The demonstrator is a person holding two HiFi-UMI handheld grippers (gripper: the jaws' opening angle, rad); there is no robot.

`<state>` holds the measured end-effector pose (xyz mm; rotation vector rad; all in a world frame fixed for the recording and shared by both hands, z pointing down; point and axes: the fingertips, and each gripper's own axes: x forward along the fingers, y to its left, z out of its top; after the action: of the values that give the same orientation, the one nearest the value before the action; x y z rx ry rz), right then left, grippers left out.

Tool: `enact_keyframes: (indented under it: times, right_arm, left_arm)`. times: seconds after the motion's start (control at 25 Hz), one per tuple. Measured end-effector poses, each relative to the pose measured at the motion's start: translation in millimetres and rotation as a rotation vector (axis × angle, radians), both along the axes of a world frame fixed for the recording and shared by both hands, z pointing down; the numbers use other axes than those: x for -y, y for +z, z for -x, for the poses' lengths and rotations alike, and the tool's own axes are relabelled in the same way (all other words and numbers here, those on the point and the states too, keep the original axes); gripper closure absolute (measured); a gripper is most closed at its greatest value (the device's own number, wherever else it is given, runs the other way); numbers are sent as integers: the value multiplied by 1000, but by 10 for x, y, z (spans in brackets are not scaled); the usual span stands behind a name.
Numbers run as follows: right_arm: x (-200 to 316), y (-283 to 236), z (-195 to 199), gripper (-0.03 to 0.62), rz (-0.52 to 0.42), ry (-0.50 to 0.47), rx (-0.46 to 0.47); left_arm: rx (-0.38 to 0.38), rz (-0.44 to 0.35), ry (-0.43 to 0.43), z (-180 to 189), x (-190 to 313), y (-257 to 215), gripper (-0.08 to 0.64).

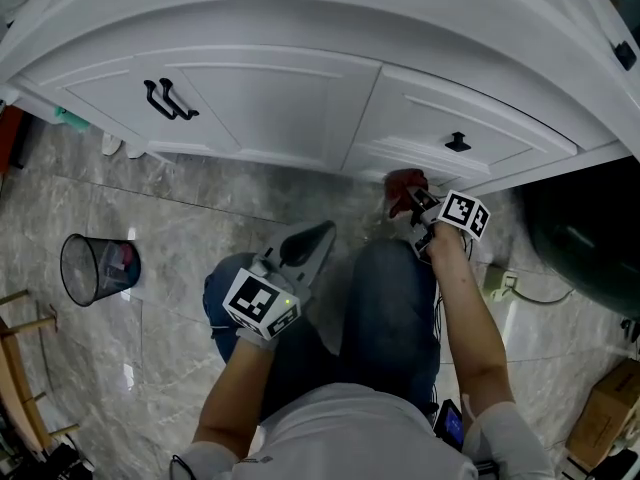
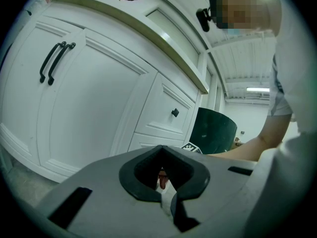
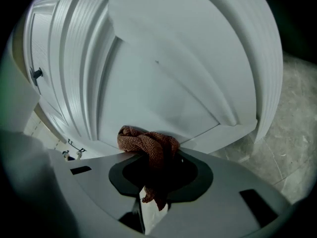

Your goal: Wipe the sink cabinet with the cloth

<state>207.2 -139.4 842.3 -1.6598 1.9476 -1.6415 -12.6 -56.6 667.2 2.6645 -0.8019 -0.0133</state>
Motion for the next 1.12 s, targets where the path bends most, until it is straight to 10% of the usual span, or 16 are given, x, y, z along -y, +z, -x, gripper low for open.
enact_keyframes:
  times: [0.72, 1.12]
  right_arm:
    - [245, -224, 793, 494, -32, -166, 5]
    - [220, -794, 889, 494, -198, -145, 47]
  left_arm:
    - [-7, -13, -5, 5, -111, -102, 549]
    - [11, 15, 7, -40, -101, -14, 549]
